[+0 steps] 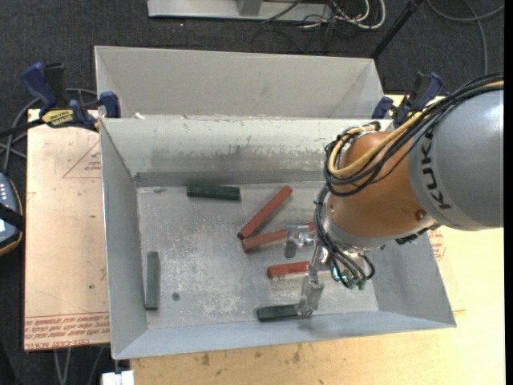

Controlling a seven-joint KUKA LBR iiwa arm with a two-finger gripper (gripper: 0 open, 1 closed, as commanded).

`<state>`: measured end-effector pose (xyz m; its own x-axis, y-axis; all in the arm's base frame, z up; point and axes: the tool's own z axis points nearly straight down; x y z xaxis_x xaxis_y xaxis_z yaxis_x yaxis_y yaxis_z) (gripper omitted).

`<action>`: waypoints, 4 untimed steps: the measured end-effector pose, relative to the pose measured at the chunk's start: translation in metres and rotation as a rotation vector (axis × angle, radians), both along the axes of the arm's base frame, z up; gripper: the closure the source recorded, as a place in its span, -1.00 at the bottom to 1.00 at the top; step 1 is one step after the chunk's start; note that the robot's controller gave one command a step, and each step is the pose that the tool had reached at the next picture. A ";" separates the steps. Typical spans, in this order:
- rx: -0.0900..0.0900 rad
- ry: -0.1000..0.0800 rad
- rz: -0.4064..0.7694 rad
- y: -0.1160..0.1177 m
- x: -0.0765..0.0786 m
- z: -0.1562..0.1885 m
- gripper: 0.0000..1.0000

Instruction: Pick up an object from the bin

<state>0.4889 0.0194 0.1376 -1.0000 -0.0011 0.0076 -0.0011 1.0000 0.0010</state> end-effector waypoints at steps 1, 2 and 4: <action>0.001 0.000 -0.073 -0.038 0.030 -0.070 -1.00; 0.001 -0.007 -0.073 -0.037 0.032 -0.068 -1.00; 0.000 -0.007 -0.073 -0.037 0.032 -0.067 -1.00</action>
Offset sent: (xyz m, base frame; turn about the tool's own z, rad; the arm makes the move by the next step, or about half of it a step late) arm 0.0303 -0.0373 -0.0676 0.0669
